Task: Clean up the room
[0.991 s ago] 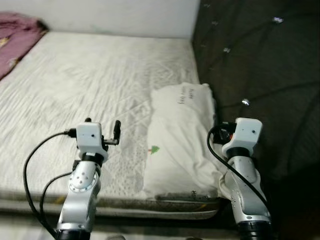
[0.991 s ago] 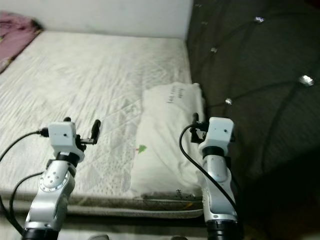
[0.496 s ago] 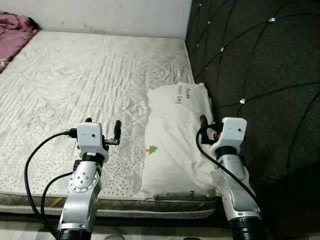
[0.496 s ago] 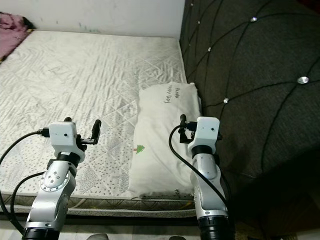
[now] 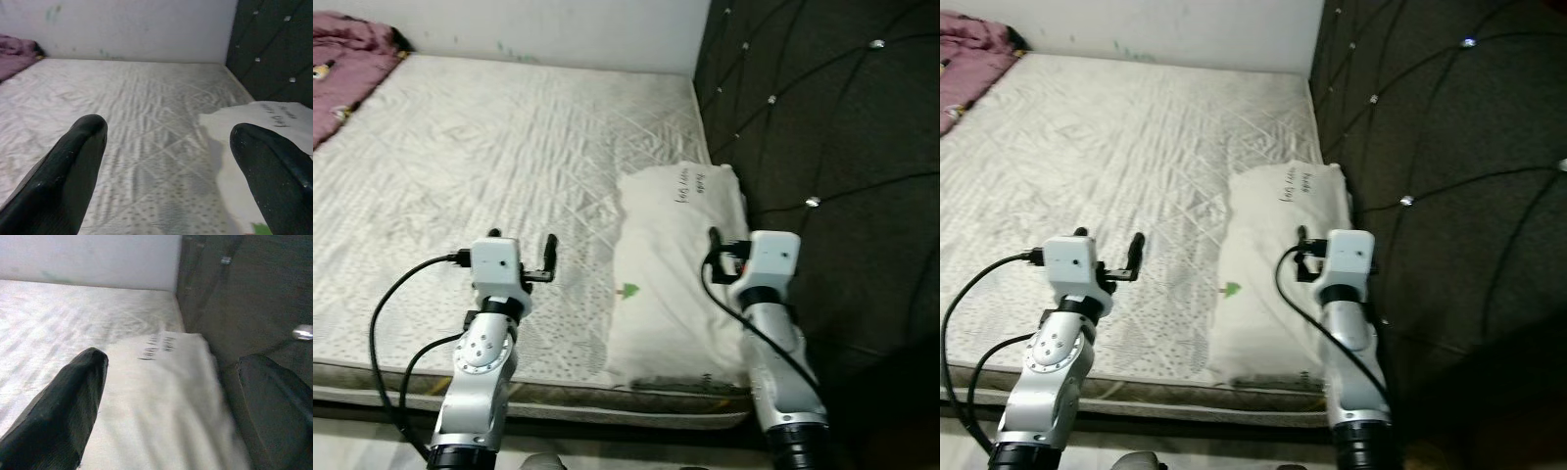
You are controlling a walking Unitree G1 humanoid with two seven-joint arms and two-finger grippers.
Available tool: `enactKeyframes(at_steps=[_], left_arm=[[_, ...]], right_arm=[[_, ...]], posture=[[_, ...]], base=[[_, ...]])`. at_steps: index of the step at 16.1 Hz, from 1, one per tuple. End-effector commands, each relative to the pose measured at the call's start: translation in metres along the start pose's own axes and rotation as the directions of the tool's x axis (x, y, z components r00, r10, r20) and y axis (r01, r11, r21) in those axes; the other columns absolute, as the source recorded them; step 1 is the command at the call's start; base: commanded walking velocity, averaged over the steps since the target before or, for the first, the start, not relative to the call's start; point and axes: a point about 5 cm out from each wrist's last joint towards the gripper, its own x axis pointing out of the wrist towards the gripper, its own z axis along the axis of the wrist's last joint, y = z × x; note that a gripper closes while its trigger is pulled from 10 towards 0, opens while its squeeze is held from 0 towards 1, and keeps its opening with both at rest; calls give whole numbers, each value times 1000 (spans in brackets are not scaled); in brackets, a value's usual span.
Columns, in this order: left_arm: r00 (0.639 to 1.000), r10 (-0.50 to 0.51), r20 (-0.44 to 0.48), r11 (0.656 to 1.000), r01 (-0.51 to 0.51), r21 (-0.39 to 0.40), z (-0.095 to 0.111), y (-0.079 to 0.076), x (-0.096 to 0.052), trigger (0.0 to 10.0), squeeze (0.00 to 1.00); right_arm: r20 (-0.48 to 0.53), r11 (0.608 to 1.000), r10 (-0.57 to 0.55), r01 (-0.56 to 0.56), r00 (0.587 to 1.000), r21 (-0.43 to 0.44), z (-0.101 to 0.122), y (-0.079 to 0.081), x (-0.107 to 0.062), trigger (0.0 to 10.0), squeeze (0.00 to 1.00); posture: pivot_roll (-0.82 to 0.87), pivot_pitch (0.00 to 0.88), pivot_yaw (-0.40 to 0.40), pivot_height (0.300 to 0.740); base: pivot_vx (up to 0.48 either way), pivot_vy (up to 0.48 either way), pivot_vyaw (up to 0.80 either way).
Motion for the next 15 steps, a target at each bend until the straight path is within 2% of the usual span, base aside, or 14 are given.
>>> enactKeyframes(at_steps=[1, 15], left_arm=[[1000, -6, -1, 1000, 6, -4, 0, -2, 1, 10000, 0], [1000, -9, 5, 1000, 9, 0, 0, -4, 4, 10000, 0]], right_arm=[[-13, 1000, -7, 7, 1000, -6, -2, -5, 1, 10000, 0], [-21, 1000, 12, -13, 1000, -25, -4, -3, 5, 10000, 0]], posture=[[87, 0, -15, 740], [89, 0, -21, 740]], base=[[0, 450, 0], [0, 459, 0]])
